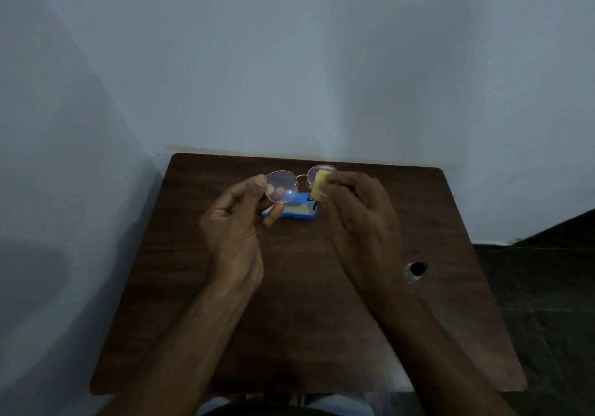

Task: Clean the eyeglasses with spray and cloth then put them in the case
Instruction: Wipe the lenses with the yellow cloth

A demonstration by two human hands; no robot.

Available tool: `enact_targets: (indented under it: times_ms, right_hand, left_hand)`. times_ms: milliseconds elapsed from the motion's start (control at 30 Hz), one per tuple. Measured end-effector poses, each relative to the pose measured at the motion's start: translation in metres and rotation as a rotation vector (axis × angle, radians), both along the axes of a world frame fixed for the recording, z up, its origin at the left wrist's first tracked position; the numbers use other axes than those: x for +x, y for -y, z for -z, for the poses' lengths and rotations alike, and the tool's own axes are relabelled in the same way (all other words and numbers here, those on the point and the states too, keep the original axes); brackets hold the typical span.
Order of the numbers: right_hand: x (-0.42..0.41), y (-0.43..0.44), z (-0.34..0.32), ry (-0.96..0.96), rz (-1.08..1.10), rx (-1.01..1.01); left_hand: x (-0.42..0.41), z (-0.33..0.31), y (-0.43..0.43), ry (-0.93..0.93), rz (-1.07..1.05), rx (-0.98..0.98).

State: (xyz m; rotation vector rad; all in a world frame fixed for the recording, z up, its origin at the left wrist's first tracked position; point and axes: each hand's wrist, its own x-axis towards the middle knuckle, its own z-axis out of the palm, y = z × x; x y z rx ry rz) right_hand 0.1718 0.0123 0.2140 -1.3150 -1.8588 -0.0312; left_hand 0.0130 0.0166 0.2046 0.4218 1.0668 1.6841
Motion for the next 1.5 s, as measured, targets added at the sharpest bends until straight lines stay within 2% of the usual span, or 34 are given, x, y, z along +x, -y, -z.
enact_targets:
  times_ms: [100, 267, 400, 467, 533, 600, 700, 833, 900, 1000, 1167, 1300, 1433, 1500]
  right_hand:
    - [0.013, -0.022, 0.0, -0.064, 0.115, 0.015]
    - [-0.006, -0.008, 0.003, 0.029, -0.03, -0.039]
    - [0.008, -0.029, 0.003, -0.127, 0.102, -0.055]
    - [0.004, -0.031, -0.001, -0.176, 0.055, -0.094]
    - [-0.008, -0.021, -0.003, -0.102, -0.043, -0.103]
    - [-0.007, -0.019, -0.001, 0.002, -0.051, -0.037]
    - [0.003, -0.035, -0.003, -0.085, 0.091, -0.061]
    - [-0.012, -0.02, -0.006, 0.009, -0.046, -0.121]
    - [-0.009, -0.019, -0.006, 0.022, -0.046, -0.105]
    - [0.0, -0.029, -0.005, -0.054, 0.062, -0.093]
    - [-0.011, -0.016, 0.001, 0.044, -0.051, -0.123]
    - [0.011, -0.034, 0.004, -0.099, 0.096, -0.14]
    - [-0.003, -0.024, 0.003, -0.055, -0.055, -0.179]
    - [0.0, -0.026, 0.005, -0.053, -0.043, -0.184]
  left_hand:
    - [-0.001, 0.002, -0.001, -0.037, -0.005, -0.004]
    - [-0.002, 0.002, -0.001, -0.113, -0.008, 0.006]
    - [0.0, 0.0, 0.001, -0.162, 0.002, 0.028]
    - [0.001, 0.0, 0.001, -0.18, 0.008, 0.041]
    - [0.0, 0.001, 0.0, -0.22, 0.012, 0.063]
    - [-0.001, 0.002, 0.0, -0.259, 0.029, 0.093]
    - [0.001, 0.001, 0.0, -0.306, 0.047, 0.136]
    - [0.0, 0.004, -0.001, -0.363, 0.038, 0.156]
    - [-0.001, 0.006, 0.0, -0.389, 0.036, 0.161]
    - [0.002, 0.006, 0.002, -0.392, 0.038, 0.173]
    - [0.0, 0.009, 0.002, -0.379, 0.036, 0.14]
    - [0.004, 0.007, 0.004, -0.373, 0.027, 0.133]
    - [0.004, 0.008, 0.004, -0.358, 0.04, 0.13]
    - [0.004, 0.009, 0.004, -0.366, 0.044, 0.124]
